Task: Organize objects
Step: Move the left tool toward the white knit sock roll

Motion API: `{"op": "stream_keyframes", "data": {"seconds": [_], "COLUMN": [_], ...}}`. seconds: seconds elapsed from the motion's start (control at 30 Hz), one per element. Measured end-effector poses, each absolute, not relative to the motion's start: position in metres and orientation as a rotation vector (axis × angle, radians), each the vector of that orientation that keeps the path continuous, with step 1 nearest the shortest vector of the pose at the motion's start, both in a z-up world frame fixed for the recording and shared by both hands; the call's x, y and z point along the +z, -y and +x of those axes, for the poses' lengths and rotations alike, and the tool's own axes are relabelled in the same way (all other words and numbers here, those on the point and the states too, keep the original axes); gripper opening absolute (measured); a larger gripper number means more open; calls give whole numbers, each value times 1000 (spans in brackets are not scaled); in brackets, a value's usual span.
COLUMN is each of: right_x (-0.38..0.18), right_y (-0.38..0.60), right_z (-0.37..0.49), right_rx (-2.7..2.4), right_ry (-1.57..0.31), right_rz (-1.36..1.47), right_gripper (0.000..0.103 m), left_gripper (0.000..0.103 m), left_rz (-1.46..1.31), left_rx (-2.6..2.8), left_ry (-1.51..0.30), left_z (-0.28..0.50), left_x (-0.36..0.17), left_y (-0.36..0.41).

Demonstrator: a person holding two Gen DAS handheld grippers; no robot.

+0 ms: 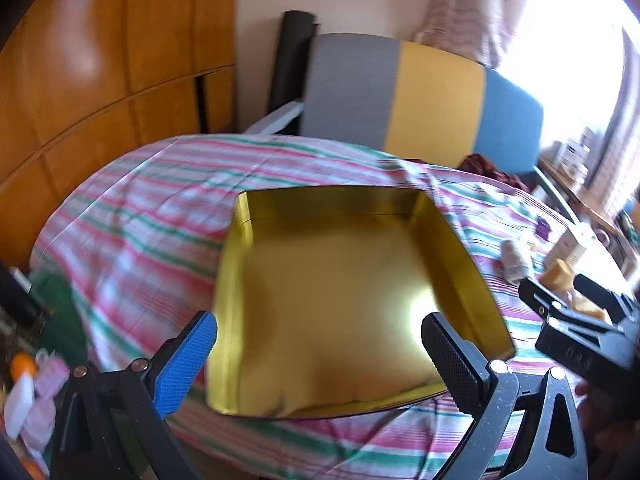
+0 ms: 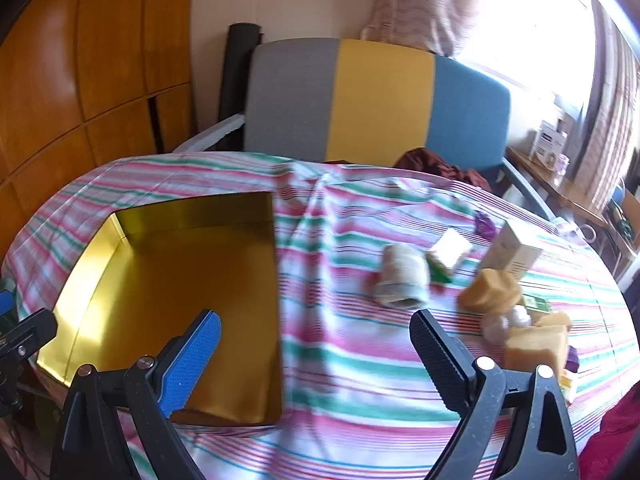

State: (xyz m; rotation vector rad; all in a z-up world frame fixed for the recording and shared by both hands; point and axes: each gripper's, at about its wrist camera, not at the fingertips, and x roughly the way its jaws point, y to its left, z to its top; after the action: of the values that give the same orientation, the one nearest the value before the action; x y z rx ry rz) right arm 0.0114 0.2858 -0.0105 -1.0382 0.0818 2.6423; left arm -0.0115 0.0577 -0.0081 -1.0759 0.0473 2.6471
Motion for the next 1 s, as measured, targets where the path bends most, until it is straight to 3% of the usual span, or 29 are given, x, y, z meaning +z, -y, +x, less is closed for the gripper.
{"op": "stream_keyframes", "data": {"seconds": [0.43,0.77,1.0], "right_x": [6,-12,-15], "right_y": [-464,-523,-537], "right_z": [58,87,95], "right_rx": [2322,2261,2248], "right_ry": [-275,-533,-657], "right_rz": [-925,-850,-822], "right_gripper": [97,97,97], "left_gripper": [103,102,91], "left_rz": [-953,-963,-1118], "left_rx": [2365,2232,2162], "left_ry": [-305,-420,-412], "left_z": [-24,-42,-71], "left_x": [12,-1,-36], "left_y": [-185,-289,-348]}}
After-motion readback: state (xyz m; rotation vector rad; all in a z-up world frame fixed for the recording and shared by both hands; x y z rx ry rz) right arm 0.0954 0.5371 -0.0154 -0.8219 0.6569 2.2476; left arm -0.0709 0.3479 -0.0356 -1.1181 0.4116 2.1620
